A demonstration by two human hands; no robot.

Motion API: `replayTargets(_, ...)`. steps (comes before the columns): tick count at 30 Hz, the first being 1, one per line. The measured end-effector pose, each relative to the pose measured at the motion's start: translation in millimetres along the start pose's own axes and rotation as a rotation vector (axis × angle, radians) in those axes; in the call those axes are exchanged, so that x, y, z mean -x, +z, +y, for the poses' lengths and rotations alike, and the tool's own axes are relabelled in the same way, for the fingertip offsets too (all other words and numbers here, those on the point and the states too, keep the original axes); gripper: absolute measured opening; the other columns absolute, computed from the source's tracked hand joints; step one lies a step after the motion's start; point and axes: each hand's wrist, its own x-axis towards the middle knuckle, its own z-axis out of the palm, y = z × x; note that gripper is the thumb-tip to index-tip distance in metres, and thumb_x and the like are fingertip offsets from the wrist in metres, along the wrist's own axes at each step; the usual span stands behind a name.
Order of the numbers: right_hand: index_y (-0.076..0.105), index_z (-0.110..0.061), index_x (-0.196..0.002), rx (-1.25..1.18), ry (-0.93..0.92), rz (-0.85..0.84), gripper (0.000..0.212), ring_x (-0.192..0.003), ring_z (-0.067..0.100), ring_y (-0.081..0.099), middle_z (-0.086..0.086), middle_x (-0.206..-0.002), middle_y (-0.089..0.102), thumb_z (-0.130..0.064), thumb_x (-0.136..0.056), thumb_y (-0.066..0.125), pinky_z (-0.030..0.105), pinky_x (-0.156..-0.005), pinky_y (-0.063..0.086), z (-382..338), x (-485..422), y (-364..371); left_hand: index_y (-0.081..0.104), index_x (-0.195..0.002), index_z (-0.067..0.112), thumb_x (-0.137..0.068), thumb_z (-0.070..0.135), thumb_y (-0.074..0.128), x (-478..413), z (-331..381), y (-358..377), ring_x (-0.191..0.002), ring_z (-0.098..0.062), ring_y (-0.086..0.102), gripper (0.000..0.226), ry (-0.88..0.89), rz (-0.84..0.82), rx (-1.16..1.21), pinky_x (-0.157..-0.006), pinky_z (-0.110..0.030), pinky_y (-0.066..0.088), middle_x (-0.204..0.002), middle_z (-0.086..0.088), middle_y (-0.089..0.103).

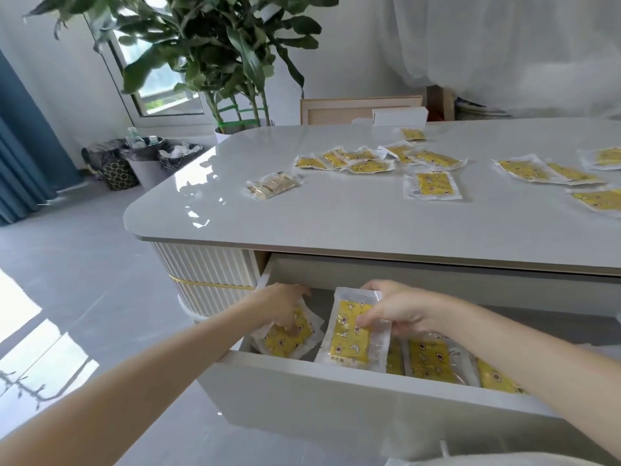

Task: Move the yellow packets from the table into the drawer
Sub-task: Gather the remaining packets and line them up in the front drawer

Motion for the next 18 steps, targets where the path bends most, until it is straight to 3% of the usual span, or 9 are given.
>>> replayTargets(4,0.048,-0.017,-0.123,0.079,0.024,-0.047,0.053,-0.104,0.027,0.065,0.013,-0.117,0.062,0.001,-0.079,0.072,0.043,-0.086,0.057,-3,-4,-1,0.047,-0.132,0.010,-0.080,0.034,0.072,0,1,-1,-0.116,-0.022,0.051,0.063,-0.011,-0.048,-0.204,-0.083,-0.029,0.045,-0.130,-0.004,0.052)
replayTargets(8,0.052,-0.017,-0.119,0.130,0.092,-0.058,0.046,-0.103,0.026,0.065,0.011,-0.117,0.063,0.001,-0.080,0.069,0.039,-0.084,0.058,-2,-3,-11,0.058,-0.115,-0.001,-0.078,0.040,0.074,-4,8,-3,-0.096,-0.027,0.059,0.058,0.005,-0.162,-0.339,-0.084,-0.034,0.050,-0.101,-0.008,0.057)
replayTargets(12,0.052,-0.016,-0.117,0.136,0.143,-0.100,0.042,-0.098,0.026,0.066,0.012,-0.119,0.062,0.001,-0.081,0.067,0.031,-0.061,0.059,-1,1,-16,0.065,-0.104,0.000,-0.074,0.049,0.074,-16,11,-2,-0.079,-0.023,0.057,0.058,-0.030,-0.228,-0.399,-0.082,-0.034,0.053,-0.095,-0.008,0.067)
replayTargets(15,0.055,-0.015,-0.115,0.145,0.154,-0.097,0.035,-0.100,0.026,0.066,0.009,-0.114,0.066,-0.006,-0.084,0.069,0.038,-0.077,0.059,1,-1,-16,0.065,-0.104,0.002,-0.081,0.051,0.066,-20,12,-3,-0.079,-0.021,0.055,0.054,-0.035,-0.243,-0.517,-0.086,-0.031,0.053,-0.068,0.001,0.051)
replayTargets(18,0.057,-0.011,-0.117,0.103,0.139,-0.084,0.033,-0.100,0.025,0.067,0.009,-0.112,0.068,-0.009,-0.086,0.069,0.040,-0.081,0.058,0,-3,-13,0.065,-0.112,0.003,-0.087,0.039,0.064,-20,13,-2,-0.097,-0.022,0.062,0.044,-0.034,-0.233,-0.594,-0.092,-0.031,0.051,-0.071,0.002,0.052)
